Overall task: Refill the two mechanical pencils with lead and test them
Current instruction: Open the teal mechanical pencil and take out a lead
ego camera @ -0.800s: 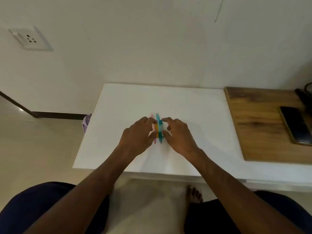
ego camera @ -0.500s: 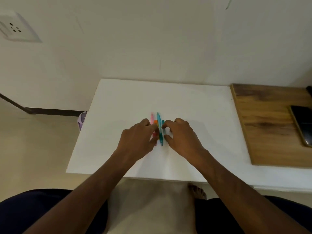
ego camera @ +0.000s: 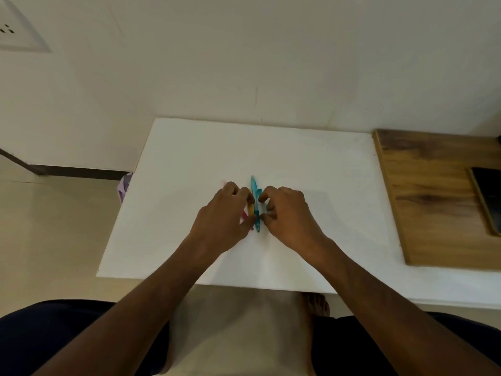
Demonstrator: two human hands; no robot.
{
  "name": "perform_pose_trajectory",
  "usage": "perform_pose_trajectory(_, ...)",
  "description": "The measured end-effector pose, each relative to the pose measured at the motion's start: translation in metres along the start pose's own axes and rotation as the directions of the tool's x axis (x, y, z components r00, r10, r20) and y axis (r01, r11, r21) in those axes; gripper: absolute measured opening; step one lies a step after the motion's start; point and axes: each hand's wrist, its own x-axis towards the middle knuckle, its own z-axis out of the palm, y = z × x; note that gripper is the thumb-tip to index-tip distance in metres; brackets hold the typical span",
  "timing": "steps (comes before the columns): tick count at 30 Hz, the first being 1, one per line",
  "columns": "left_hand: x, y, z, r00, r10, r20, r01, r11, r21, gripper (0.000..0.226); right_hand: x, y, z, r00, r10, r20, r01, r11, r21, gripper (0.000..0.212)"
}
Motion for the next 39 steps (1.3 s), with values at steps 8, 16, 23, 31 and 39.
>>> perform_pose_trajectory(8, -0.001, -0.013, -0.006, 0.999, -0.004, -0.043, 0.01, 0.99, 0.143, 0.041, 0.004, -0.014, 0.003, 0.999, 0.031, 0.03, -0.036, 0.984, 0.173, 0.04)
perform_pose_trajectory(16, -0.002, -0.022, -0.012, 0.999, -0.042, -0.023, 0.044, 0.994, 0.097, 0.032, 0.011, -0.015, 0.011, 0.999, 0.017, 0.027, -0.017, 1.0, 0.002, 0.034)
perform_pose_trajectory(23, 0.003, -0.027, -0.017, 0.995, -0.095, -0.001, 0.095, 0.995, 0.0, 0.028, 0.01, -0.019, 0.015, 0.997, 0.071, -0.025, -0.071, 0.997, 0.0, 0.041)
perform_pose_trajectory(31, 0.004, -0.032, -0.016, 0.998, -0.051, -0.024, 0.05, 0.998, -0.036, 0.021, 0.019, -0.024, 0.018, 0.991, 0.134, 0.028, -0.135, 0.99, 0.038, 0.033)
perform_pose_trajectory(39, 0.007, -0.028, -0.018, 0.998, 0.062, -0.012, -0.063, 0.993, -0.096, 0.023, 0.021, -0.019, 0.013, 0.987, 0.158, 0.032, -0.159, 0.987, 0.02, 0.039)
